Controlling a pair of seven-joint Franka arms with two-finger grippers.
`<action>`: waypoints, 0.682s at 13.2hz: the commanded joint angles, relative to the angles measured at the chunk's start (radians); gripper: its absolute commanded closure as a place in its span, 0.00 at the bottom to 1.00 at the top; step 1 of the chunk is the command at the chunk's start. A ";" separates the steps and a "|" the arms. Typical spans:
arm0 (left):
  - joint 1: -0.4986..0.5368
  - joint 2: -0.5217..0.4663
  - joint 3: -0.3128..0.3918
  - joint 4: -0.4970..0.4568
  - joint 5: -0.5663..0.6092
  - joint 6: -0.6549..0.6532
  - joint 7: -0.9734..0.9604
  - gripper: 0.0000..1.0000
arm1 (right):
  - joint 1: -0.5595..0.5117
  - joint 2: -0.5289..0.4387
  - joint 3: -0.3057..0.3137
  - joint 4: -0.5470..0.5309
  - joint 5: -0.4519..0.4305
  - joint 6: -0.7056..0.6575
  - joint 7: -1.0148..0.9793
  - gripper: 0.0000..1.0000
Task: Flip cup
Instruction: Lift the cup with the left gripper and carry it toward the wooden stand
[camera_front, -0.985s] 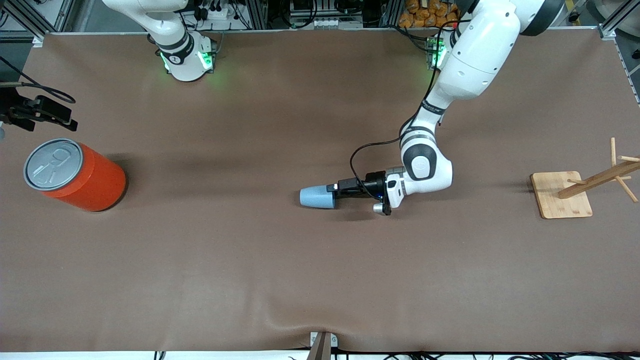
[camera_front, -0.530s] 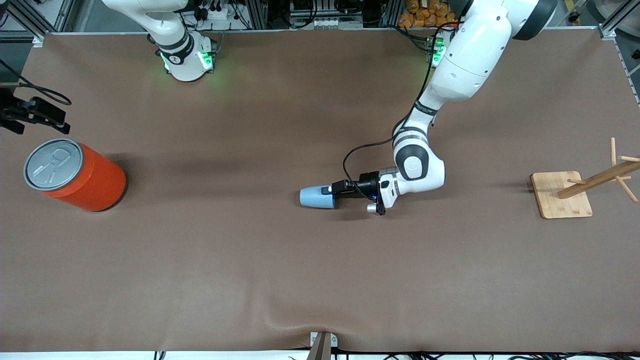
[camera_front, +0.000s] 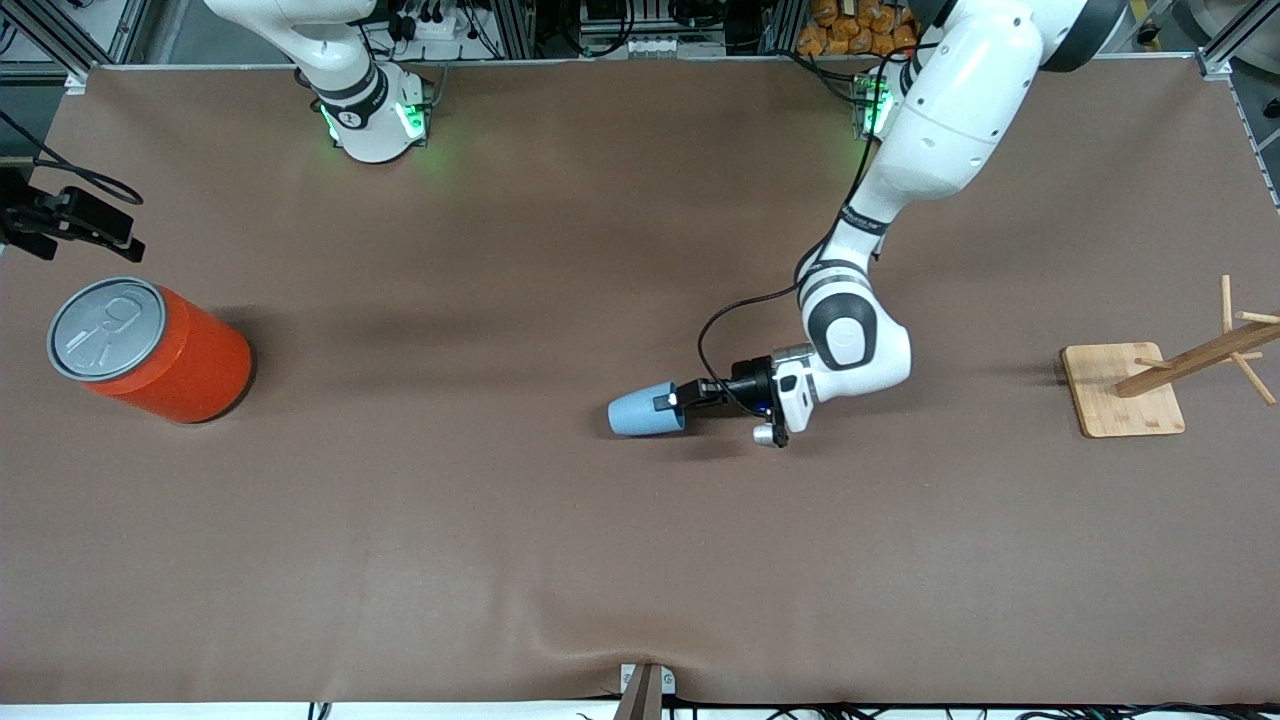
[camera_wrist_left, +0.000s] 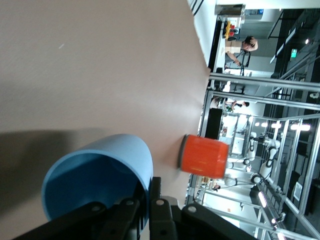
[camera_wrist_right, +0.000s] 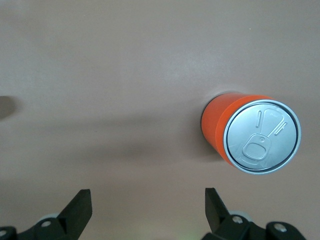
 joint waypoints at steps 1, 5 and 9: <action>0.020 -0.132 0.009 -0.031 0.112 0.041 -0.204 1.00 | -0.009 -0.024 0.001 0.015 0.009 -0.026 0.013 0.00; 0.096 -0.231 0.026 -0.025 0.412 0.044 -0.458 1.00 | -0.003 -0.012 0.005 0.040 0.000 -0.076 0.004 0.00; 0.176 -0.300 0.025 -0.022 0.880 0.044 -0.703 1.00 | 0.002 0.020 0.005 0.041 0.009 -0.029 0.004 0.00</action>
